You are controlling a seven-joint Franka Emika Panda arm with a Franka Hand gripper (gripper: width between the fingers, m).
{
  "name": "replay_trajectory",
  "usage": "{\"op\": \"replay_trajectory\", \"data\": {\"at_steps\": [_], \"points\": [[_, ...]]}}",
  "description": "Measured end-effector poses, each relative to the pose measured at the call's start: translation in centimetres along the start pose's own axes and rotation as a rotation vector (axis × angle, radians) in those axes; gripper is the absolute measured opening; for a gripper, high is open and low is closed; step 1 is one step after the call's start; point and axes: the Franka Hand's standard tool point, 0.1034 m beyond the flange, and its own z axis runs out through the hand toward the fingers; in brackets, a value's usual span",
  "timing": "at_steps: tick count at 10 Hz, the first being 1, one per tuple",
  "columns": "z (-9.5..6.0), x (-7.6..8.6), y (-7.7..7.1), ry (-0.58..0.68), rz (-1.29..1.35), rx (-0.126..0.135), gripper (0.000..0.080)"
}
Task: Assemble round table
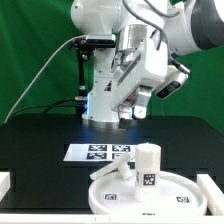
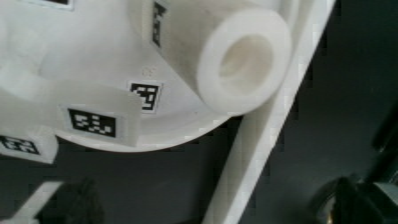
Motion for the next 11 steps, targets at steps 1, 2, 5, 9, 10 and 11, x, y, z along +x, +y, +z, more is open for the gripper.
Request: {"op": "replay_trajectory", "data": {"at_steps": [1,2,5,9,10,11], "points": [[0.0,0.2,0.0,0.001,-0.048,0.001,0.0648],[0.0,0.0,-0.4,-0.015,-0.147,0.005,0.0648],[-1.9,0.2,-2.2,-0.226,-0.411,0.036,0.0648],[-2.2,0.5,-2.5,-0.218,-0.546,0.05,0.0648],[-2.2,0.5,-2.5,-0.218,-0.543,0.049,0.0648],[-2.2,0.6,-2.4,-0.229,-0.542,0.048,0.0648]]}}
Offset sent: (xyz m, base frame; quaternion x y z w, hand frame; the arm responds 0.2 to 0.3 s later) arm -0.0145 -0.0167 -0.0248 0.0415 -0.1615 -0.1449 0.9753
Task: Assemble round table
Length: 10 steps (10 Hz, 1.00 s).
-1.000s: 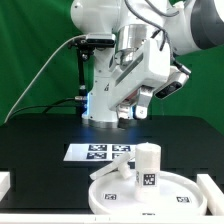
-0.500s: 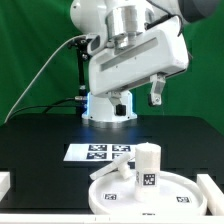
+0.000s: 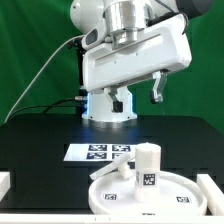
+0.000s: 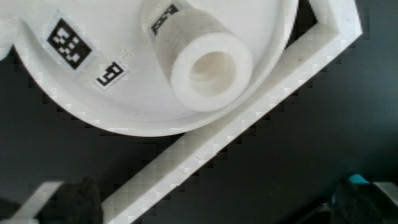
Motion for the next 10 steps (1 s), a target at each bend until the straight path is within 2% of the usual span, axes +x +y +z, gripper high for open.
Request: {"op": "replay_trajectory", "data": {"at_steps": [1,2,10], "points": [[-0.84,0.1,-0.03,-0.087,0.0,0.031,0.0648],[-1.83,0.71,0.47,-0.111,-0.027,0.063,0.0648],[-1.83,0.71,0.47,-0.111,-0.027,0.063,0.0648]]}}
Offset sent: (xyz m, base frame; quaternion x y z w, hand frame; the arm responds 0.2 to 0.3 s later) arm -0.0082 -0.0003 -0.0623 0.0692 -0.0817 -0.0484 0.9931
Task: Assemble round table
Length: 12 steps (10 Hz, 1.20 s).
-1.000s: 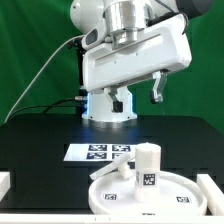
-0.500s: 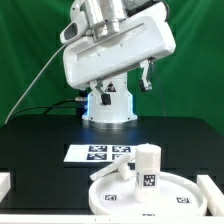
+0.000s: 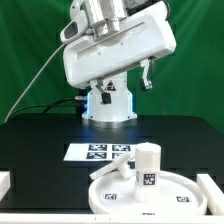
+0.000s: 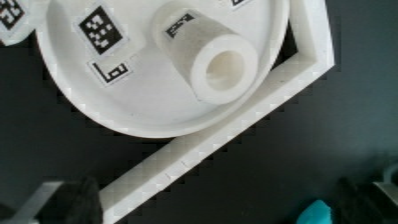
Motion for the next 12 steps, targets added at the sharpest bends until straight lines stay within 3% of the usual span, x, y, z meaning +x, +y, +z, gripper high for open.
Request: {"op": "replay_trajectory", "data": {"at_steps": [2,3,4,6,9,10,12], "points": [[0.0,0.0,0.0,0.0,0.0,0.0,0.0648],[0.0,0.1,0.8,0.001,-0.101,0.019,0.0648],[0.2,-0.5,0.6,-0.06,-0.084,0.039,0.0648],[-0.4,1.4,0.5,-0.17,-0.014,0.097,0.0648],[0.1,2.5,0.9,-0.373,0.06,0.166,0.0648],[0.5,2.6,1.2,-0.348,0.06,0.152,0.0648],[0.4,2.7,1.3,-0.347,0.061,0.153,0.0648]]}}
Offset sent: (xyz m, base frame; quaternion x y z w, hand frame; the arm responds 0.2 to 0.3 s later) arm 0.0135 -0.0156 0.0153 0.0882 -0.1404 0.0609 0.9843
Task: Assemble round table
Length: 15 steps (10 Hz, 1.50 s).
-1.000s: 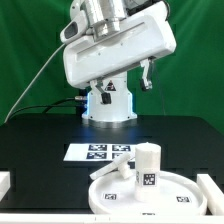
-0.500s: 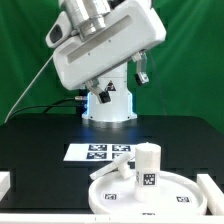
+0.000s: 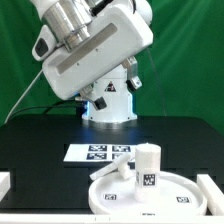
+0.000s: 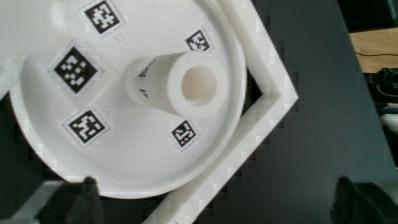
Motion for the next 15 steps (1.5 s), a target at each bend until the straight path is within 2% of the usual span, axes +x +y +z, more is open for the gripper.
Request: {"op": "replay_trajectory", "data": {"at_steps": [1,2,3,5,6,10,11,13,14,15], "points": [[0.1,0.0,0.2,-0.002,-0.004,0.004,0.0648],[1.2,0.3,2.0,-0.021,0.008,0.02,0.0648],[2.6,0.5,4.1,-0.037,0.033,0.003,0.0648],[5.2,-0.2,6.3,-0.038,0.068,-0.034,0.0648],[5.9,-0.7,6.0,-0.012,0.086,-0.066,0.0648],[5.9,-0.6,6.5,-0.007,0.085,-0.067,0.0648],[6.0,-1.0,7.7,0.051,0.04,-0.096,0.0648],[6.9,-2.6,10.0,0.088,0.013,-0.112,0.0648],[7.8,-3.9,10.8,0.121,0.022,-0.141,0.0648],[8.6,-4.9,10.4,0.119,0.027,-0.155,0.0648]]}}
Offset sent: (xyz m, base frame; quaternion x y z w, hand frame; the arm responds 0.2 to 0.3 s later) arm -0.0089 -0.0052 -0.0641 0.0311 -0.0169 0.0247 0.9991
